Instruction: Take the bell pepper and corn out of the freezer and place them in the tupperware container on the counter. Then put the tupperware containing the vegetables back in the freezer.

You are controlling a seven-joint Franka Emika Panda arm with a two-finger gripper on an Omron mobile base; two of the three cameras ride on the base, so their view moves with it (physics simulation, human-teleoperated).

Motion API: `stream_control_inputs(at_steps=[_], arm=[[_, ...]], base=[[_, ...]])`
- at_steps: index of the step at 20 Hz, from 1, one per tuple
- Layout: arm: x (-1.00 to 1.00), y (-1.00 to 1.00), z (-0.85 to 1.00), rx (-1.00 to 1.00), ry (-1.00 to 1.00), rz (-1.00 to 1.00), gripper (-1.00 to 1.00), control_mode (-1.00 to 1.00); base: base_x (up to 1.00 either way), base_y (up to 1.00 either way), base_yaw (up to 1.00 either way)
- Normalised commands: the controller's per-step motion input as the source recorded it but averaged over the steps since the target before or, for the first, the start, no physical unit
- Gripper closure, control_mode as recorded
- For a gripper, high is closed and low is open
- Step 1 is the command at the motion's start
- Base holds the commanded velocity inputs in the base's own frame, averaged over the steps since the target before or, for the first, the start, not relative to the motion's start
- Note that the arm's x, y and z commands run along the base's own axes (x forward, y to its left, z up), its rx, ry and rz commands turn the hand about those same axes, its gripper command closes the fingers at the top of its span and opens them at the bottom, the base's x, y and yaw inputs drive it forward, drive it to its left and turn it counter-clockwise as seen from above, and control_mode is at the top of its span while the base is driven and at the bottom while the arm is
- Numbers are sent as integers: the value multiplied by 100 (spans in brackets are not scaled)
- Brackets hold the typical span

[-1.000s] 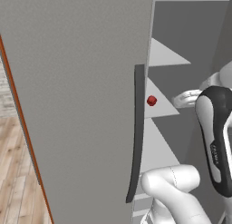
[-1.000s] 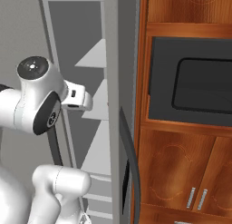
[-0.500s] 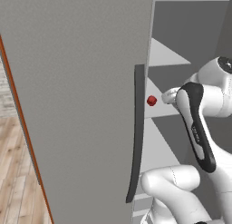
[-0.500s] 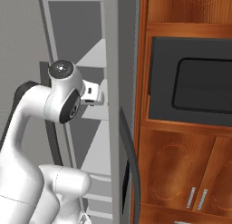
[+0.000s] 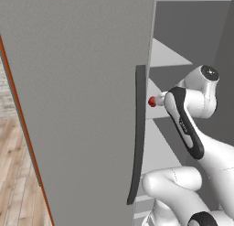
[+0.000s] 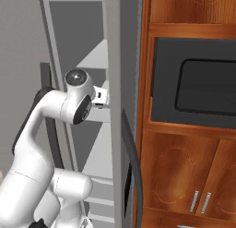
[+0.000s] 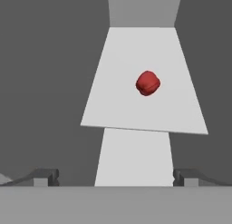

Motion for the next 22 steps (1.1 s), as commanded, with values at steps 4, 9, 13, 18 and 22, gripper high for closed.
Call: stream_control_inputs(at_steps=[4,9,13,18,22], arm=[[51,-3,-33,0,0,0,-100,-100],[49,-13,-23,0,2,0,-100,-100],[53,-9,-17,0,2,0,-100,-100],[55,-5,-18,0,5,-1,-100,-100],[55,-2,-23,0,6,0,-100,-100]], base=[[0,0,0],[0,0,0],[0,0,0],[0,0,0],[0,0,0]])
